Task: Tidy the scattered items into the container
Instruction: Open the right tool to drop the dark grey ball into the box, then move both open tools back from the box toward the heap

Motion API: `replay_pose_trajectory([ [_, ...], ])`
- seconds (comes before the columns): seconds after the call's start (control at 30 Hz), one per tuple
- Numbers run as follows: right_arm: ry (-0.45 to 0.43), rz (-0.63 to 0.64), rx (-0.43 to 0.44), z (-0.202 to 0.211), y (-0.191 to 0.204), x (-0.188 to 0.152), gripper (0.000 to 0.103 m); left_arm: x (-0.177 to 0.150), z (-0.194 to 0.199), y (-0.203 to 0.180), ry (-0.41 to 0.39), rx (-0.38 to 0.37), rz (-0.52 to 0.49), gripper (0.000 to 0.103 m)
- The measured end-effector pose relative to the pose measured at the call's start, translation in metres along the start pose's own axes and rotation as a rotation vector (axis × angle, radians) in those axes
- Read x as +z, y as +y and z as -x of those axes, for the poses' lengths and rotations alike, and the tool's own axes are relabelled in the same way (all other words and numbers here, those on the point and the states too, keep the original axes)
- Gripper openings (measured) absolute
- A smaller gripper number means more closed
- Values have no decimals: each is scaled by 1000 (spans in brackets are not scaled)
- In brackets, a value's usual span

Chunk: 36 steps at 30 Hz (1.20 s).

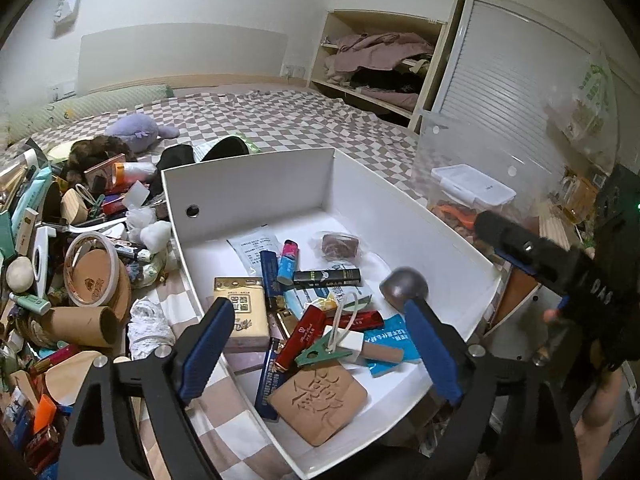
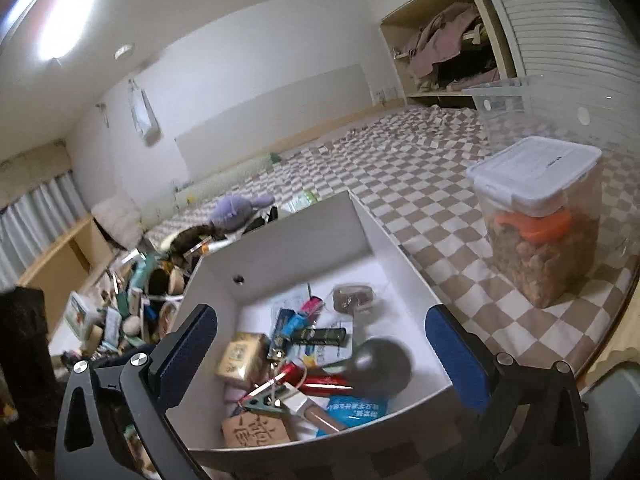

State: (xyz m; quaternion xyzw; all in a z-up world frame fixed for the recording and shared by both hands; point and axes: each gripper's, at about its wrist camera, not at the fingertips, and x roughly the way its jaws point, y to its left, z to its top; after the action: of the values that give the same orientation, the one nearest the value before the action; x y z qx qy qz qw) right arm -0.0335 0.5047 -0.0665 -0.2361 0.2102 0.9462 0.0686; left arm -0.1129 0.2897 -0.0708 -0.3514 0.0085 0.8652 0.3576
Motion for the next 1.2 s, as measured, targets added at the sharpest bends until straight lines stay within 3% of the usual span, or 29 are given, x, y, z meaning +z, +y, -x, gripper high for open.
replay_pose_trajectory([
  [0.07,-7,-13,9,3,-1,1,103,0,2,1,-8,6,3,98],
  [0.23,-32,-13,1,7,0,0,103,-1,6,1,-22,12,6,102],
  [0.67,-81,7,11,8,17,-6,103,-6,27,19,-87,58,65,103],
  [0.87,-176,51,26,15,39,-8,103,-13,43,31,-139,113,17,103],
  [1.2,-144,195,82,5,99,-12,103,-21,75,81,-173,252,15,103],
])
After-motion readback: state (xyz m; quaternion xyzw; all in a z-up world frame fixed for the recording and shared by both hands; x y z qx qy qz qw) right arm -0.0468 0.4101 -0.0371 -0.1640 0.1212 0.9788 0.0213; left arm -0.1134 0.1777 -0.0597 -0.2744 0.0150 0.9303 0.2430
